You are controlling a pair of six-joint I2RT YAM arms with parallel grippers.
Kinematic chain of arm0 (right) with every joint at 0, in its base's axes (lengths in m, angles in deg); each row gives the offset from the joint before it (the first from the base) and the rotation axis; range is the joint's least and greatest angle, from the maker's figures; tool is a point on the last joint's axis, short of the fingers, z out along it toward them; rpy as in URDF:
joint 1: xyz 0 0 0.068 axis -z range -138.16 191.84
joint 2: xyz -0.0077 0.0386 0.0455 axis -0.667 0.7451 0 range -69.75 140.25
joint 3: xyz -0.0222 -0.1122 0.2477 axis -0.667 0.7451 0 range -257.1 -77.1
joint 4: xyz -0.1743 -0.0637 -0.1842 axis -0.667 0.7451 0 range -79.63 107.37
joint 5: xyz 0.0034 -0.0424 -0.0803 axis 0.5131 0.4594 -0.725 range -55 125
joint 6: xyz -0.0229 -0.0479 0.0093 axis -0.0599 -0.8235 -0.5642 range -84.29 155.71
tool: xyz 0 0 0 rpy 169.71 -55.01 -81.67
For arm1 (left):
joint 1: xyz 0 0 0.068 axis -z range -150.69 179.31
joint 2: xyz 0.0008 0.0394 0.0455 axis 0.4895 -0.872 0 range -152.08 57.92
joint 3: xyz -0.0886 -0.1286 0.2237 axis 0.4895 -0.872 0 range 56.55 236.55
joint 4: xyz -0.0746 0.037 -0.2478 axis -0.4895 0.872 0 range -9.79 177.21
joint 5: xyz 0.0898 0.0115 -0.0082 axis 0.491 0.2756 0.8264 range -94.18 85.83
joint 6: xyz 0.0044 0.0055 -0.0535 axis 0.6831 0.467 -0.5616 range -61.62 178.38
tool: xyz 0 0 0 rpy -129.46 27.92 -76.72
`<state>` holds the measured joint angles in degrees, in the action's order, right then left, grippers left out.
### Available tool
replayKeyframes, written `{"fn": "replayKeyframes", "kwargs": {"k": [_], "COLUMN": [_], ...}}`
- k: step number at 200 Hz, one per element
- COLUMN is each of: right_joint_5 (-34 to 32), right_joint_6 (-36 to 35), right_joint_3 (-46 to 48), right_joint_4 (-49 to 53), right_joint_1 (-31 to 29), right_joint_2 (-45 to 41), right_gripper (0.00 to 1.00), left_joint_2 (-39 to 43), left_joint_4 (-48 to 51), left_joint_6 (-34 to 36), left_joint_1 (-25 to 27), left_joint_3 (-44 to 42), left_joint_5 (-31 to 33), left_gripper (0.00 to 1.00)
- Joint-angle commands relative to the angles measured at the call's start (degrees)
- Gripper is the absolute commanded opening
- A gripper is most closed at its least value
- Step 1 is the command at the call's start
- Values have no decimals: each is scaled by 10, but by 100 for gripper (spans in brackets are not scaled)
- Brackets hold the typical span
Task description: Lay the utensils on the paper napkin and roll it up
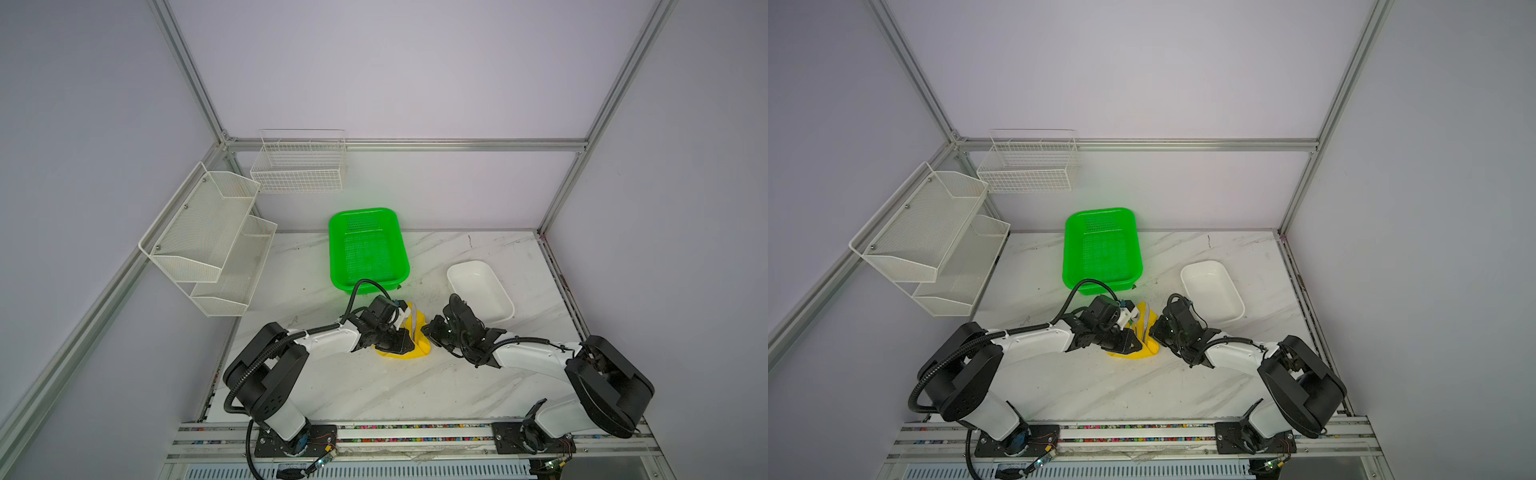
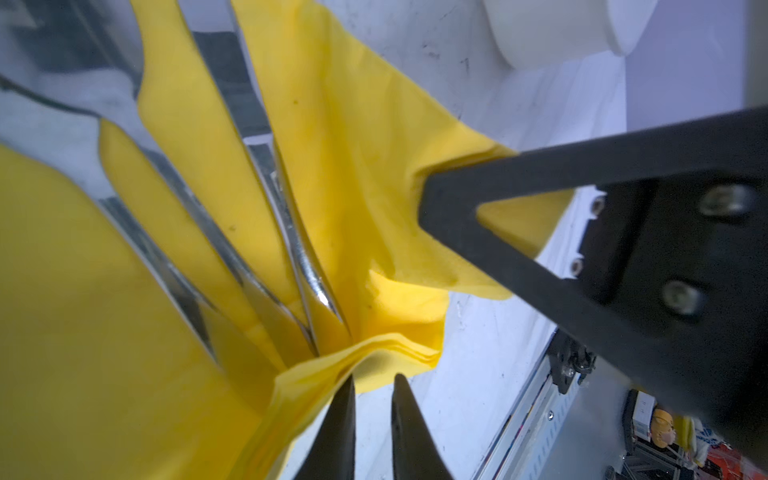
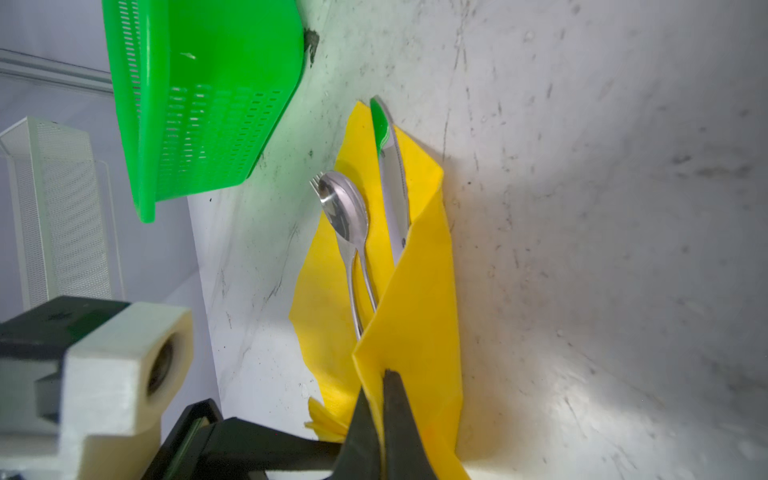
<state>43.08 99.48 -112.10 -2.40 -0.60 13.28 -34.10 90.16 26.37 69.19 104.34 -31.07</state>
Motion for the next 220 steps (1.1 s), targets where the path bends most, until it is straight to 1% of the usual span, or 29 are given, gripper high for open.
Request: {"fn": "replayKeyframes", "kwargs": {"k": [1, 43, 69, 97, 128, 150, 171, 191, 220], "right_joint_5": [-20, -19, -16, -6, 25, 51, 66, 61, 44], "right_joint_6": [18, 22, 20, -1, -24, -35, -46, -61, -72], "right_joint_3": [10, 15, 15, 2, -19, -32, -48, -68, -81], "right_joint_4": [24, 29, 29, 37, 41, 27, 26, 56, 89], "right_joint_1": [-2, -2, -2, -2, -2, -3, -10, -17, -23], "right_joint_2": [-20, -26, -25, -15, 5, 18, 31, 45, 52], "right_gripper": [6, 6, 6, 7, 8, 10, 15, 19, 21], "left_joint_2": [-3, -35, -43, -49, -55, -61, -64, -65, -65], "left_joint_4": [-23, -23, -19, -20, -20, -21, -21, -20, -18], "left_joint_6": [6, 4, 0, -17, -35, -41, -45, -48, -50], "left_joint_1": [1, 5, 6, 5, 6, 6, 6, 6, 6], "left_joint_3": [29, 46, 48, 51, 51, 50, 49, 49, 49], "left_joint_5": [-30, -31, 1, 24, 40, 40, 41, 45, 47], "left_gripper": [17, 17, 16, 16, 16, 16, 15, 15, 15]}}
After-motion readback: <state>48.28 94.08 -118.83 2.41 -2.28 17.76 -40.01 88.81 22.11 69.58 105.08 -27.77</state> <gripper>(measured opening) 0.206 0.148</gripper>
